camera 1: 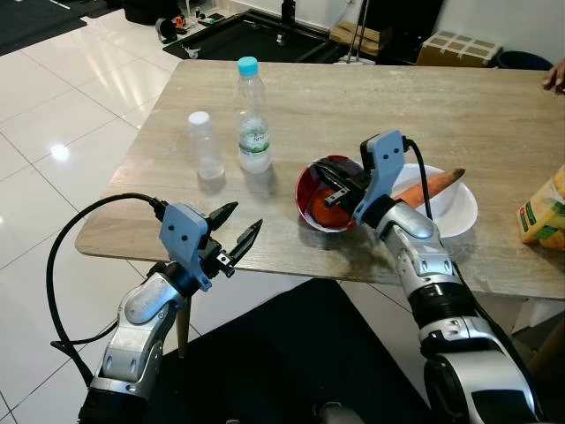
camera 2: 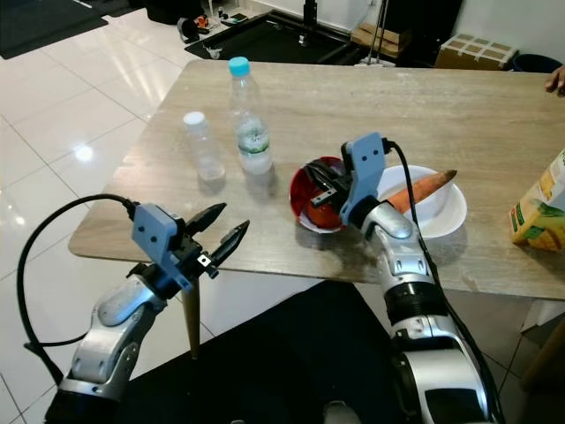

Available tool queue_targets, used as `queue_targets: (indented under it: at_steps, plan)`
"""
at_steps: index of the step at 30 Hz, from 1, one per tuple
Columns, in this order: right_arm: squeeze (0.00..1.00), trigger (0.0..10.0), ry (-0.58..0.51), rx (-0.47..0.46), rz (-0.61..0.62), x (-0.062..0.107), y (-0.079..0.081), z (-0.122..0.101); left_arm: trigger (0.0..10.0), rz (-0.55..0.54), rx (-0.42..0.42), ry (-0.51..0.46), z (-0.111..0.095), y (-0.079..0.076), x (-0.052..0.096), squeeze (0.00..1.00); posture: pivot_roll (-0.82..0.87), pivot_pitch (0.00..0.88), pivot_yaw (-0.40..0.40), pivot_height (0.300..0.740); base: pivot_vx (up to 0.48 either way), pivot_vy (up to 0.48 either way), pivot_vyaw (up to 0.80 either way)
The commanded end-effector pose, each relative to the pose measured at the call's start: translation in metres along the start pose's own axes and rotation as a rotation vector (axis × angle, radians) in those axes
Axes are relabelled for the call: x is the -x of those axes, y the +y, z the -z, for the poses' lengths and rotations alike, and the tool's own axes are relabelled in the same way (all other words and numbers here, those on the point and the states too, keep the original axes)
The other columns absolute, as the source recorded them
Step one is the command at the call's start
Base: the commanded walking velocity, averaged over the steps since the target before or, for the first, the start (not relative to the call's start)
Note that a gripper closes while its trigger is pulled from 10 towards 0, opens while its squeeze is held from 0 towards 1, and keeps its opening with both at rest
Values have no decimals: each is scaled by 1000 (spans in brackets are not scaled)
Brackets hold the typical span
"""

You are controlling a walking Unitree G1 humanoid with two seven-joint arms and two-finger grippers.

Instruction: Restocking fridge

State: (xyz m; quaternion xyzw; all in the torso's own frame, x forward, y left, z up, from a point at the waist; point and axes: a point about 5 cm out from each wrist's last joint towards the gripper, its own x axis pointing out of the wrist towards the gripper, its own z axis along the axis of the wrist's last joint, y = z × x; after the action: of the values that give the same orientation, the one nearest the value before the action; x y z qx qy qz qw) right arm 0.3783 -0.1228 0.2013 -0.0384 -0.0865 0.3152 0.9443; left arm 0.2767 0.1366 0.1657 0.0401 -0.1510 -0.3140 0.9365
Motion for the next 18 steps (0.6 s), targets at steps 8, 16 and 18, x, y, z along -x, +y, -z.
queue_targets:
  at_steps: [8, 16, 18]
  plan:
    - [0, 9137, -3, 47, -130, -35, 33, -11, 10000, 1, -23, 35, 4, 2, 4, 0, -136, 146, 31, 740, 0, 0, 0]
    - [0, 10000, -3, 46, -256, -51, 68, -9, 10000, -9, -26, 35, 4, 3, 5, 0, -132, 147, 26, 740, 0, 0, 0]
    - [0, 10000, -4, 40, -276, -51, 74, -6, 10000, -10, -26, 36, 4, 3, 5, 0, -131, 147, 25, 740, 0, 0, 0]
